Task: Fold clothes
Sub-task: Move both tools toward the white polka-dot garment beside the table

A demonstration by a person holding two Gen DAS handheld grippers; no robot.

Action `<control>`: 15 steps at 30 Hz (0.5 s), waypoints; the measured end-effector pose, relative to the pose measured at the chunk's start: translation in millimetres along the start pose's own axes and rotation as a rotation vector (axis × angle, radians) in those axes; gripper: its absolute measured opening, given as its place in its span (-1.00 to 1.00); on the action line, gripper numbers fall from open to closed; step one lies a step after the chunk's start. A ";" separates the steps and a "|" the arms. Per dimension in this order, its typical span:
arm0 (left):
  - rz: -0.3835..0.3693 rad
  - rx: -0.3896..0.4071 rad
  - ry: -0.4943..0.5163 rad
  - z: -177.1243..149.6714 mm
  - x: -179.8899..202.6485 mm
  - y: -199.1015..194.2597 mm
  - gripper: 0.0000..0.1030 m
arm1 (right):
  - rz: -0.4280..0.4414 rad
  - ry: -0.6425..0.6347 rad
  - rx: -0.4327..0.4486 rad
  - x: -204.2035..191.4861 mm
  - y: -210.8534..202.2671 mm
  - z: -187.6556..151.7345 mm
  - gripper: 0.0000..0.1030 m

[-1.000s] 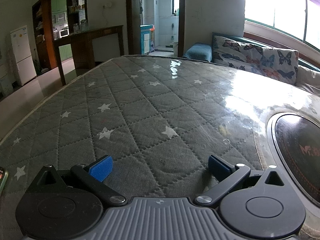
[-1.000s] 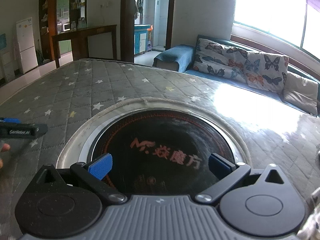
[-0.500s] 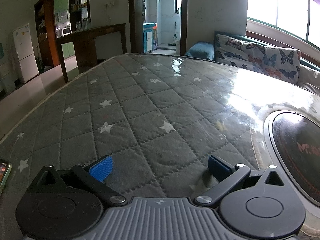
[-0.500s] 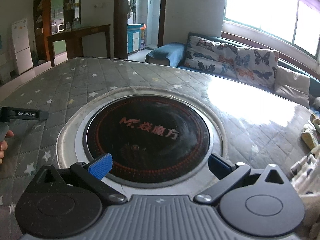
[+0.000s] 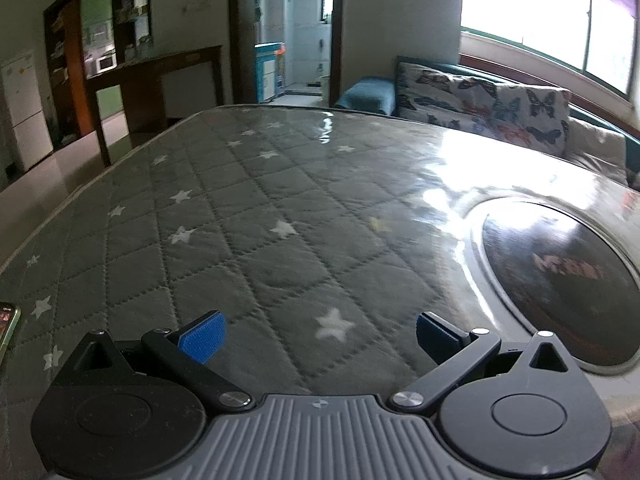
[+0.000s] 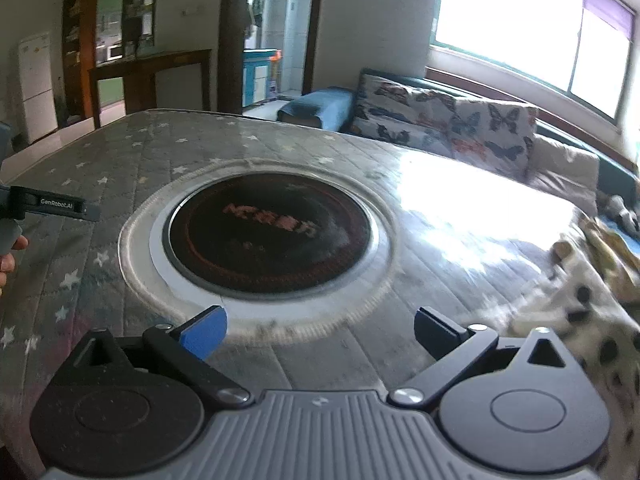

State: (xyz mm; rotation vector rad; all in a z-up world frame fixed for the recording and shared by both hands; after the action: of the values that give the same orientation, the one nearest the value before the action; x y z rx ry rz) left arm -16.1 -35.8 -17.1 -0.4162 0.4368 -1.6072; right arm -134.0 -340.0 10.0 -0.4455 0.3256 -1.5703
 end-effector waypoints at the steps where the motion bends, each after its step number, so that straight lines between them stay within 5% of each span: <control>1: -0.011 0.001 0.013 0.0 5.3 -3.6 1.00 | -0.005 0.022 -0.003 5.4 -7.2 -4.4 0.92; 6: -0.084 0.006 0.096 -1.5 38.8 -22.0 1.00 | -0.046 0.083 -0.029 27.9 -31.8 -23.0 0.81; 15: -0.245 -0.004 0.195 -10.0 100.8 -49.7 1.00 | -0.099 0.125 -0.112 59.5 -38.6 -52.8 0.23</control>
State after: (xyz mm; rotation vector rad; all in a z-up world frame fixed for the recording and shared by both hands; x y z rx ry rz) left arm -71.6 -132.5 0.6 -0.3266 0.5530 -1.8948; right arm -193.8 -400.8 -13.5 -0.4565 0.4963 -1.6862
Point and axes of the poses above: each gripper's, at about its wrist camera, not at the fingertips, and y roughly the way its jaws point, x to its right, z to its top, the point moved 5 cm from there along y, roughly the way its jaws point, and after that the axes turned 10 degrees about x, right-handed, at the moved point
